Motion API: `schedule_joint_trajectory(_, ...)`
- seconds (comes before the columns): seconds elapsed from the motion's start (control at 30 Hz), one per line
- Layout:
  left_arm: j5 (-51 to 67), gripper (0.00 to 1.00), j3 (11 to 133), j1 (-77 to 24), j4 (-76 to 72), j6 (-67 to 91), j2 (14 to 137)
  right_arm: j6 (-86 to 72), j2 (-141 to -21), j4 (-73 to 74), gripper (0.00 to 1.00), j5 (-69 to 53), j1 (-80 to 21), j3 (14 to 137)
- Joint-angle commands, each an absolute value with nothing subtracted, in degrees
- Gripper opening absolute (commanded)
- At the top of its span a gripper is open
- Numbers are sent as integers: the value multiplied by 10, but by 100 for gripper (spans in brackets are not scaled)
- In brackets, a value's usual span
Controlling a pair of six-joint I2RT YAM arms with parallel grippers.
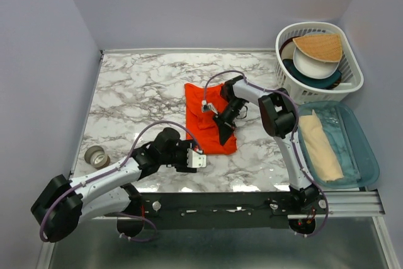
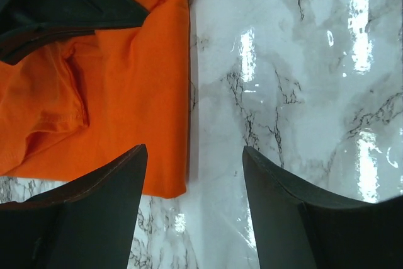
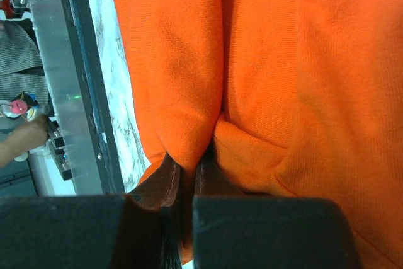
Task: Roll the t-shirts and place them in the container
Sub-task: Roll the T-shirt to the center of the board.
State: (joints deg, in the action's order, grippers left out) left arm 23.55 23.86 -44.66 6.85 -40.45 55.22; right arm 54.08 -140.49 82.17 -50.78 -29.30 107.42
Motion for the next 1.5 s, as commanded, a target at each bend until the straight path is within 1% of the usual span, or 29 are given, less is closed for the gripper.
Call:
schedule_joint_trajectory(0.0, 164, 73, 236, -462, -18, -446, 618, 548, -1441, 874, 9, -435, -296, 1078)
schedule_joint_trajectory(0.2, 142, 72, 272, -463, -3, -443, 696, 548, -1441, 875, 10, -438, -296, 1077)
schedule_joint_trajectory(0.47, 136, 72, 323, -463, 83, -426, 757, 548, -1441, 875, 10, -438, -296, 1078)
schedule_joint_trajectory(0.53, 144, 70, 338, -462, 119, -428, 786, 547, -1444, 875, 11, -437, -295, 1078)
schedule_joint_trajectory(0.57, 148, 67, 352, -462, 130, -428, 795, 545, -1444, 875, 11, -437, -296, 1079)
schedule_joint_trajectory(0.67, 164, 61, 373, -462, 176, -438, 831, 545, -1445, 875, 11, -436, -296, 1080)
schedule_joint_trajectory(0.73, 158, 60, 377, -463, 191, -440, 852, 544, -1445, 875, 11, -436, -296, 1080)
schedule_joint_trajectory(0.77, 153, 56, 383, -462, 193, -442, 859, 543, -1445, 875, 11, -436, -296, 1080)
schedule_joint_trajectory(0.83, 124, 54, 384, -464, 191, -446, 871, 540, -1448, 875, 13, -434, -296, 1083)
schedule_joint_trajectory(0.9, 116, 44, 383, -464, 197, -459, 878, 532, -1452, 875, 18, -431, -296, 1088)
schedule_joint_trajectory(0.93, 117, 37, 383, -464, 206, -465, 878, 531, -1453, 875, 20, -431, -296, 1090)
schedule_joint_trajectory(0.97, 118, 24, 381, -464, 207, -468, 878, 530, -1452, 875, 27, -431, -295, 1092)
schedule_joint_trajectory(1.03, 125, 17, 383, -463, 218, -475, 880, 535, -1441, 875, 34, -440, -287, 1092)
schedule_joint_trajectory(1.07, 136, 12, 386, -462, 221, -476, 879, 547, -1434, 874, 37, -450, -283, 1091)
schedule_joint_trajectory(1.13, 157, 5, 391, -458, 239, -475, 876, 549, -1398, 872, 39, -479, -261, 1092)
schedule_joint_trajectory(1.17, 178, 0, 397, -450, 244, -475, 875, 547, -1383, 873, 43, -489, -252, 1096)
schedule_joint_trajectory(1.23, 218, 0, 408, -434, 271, -468, 875, 551, -1332, 873, 48, -518, -220, 1102)
schedule_joint_trajectory(1.27, 235, 0, 418, -427, 282, -468, 873, 554, -1312, 866, 52, -523, -208, 1098)
schedule_joint_trajectory(1.3, 263, 0, 423, -417, 290, -466, 872, 556, -1293, 842, 53, -528, -197, 1088)
schedule_joint_trajectory(1.33, 276, 0, 427, -412, 304, -468, 871, 556, -1248, 826, 55, -525, -178, 1065)
schedule_joint_trajectory(1.37, 293, 0, 433, -407, 311, -469, 869, 553, -1226, 807, 58, -519, -169, 1045)
schedule_joint_trajectory(1.4, 315, 0, 438, -401, 316, -469, 867, 548, -1201, 762, 64, -502, -162, 1025)
schedule_joint_trajectory(1.43, 324, 0, 441, -393, 325, -468, 868, 553, -1176, 741, 66, -494, -155, 1004)
schedule_joint_trajectory(1.47, 335, 0, 454, -388, 331, -468, 869, 564, -1117, 720, 69, -488, -154, 944)
